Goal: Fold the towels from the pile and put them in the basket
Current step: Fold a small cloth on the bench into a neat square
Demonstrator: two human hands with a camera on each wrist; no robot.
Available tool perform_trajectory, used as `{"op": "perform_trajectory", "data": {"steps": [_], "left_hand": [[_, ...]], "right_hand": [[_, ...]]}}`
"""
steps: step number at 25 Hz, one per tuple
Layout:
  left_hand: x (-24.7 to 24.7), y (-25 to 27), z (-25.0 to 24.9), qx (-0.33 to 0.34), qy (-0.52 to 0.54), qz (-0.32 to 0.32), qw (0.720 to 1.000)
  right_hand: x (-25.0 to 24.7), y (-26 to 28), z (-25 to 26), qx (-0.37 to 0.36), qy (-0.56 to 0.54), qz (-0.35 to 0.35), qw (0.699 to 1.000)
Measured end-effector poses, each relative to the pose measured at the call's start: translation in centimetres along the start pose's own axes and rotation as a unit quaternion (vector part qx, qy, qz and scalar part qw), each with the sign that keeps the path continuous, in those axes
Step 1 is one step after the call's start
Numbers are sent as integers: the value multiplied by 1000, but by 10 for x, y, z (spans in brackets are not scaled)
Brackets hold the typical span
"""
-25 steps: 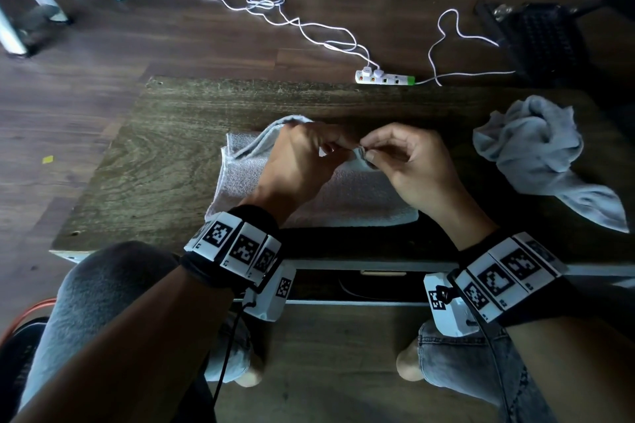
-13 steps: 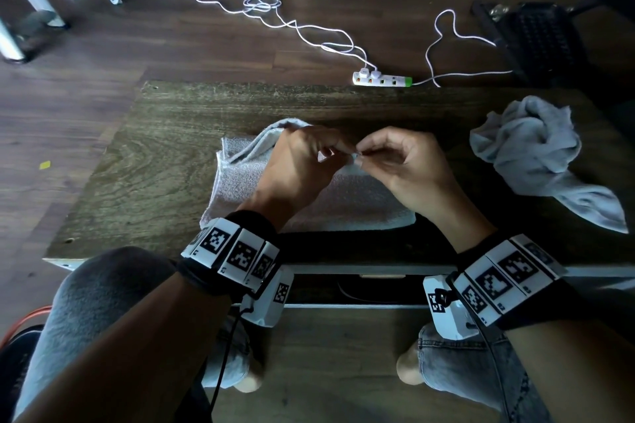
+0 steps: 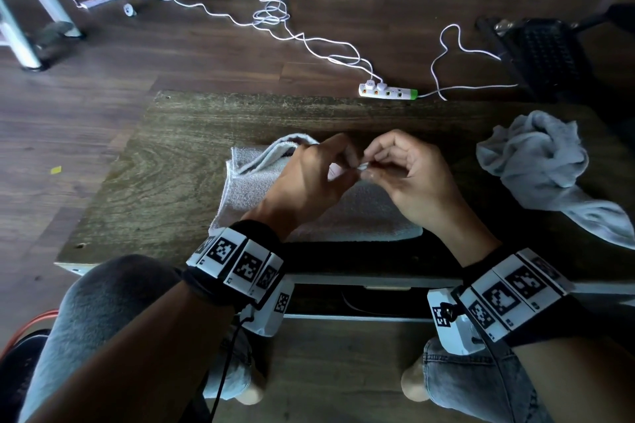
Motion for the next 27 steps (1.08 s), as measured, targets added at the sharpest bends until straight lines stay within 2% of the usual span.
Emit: {"op": "perform_trajectory", "data": {"steps": [8, 11, 14, 16, 22, 27], "left_hand": [[-4, 20, 5, 12, -37, 43, 998], [-10, 27, 6, 43, -98, 70, 992], [-42, 31, 15, 14, -208, 77, 975], [-71, 29, 15, -4, -242, 75, 967], [-146, 19, 15, -71, -243, 69, 965], [-177, 17, 5, -67, -231, 77, 968]], "right_hand": [[-2, 13, 20, -34, -41, -11, 999], [-6, 16, 34, -46, -62, -17, 997], [-25, 13, 53, -59, -79, -55, 994], [-40, 9, 67, -62, -81, -80, 992], [-77, -5, 102, -45, -67, -157, 984], [-108, -4, 116, -23, -41, -209, 977]]}}
Point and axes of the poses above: each hand's wrist, its own y-axis away from the middle knuckle, its own x-axis out of the palm, z = x × y, the point moved 10 cm from there along -y, towards the middle knuckle, and after that the axes turned 7 degrees about x, right-handed, at the moved point
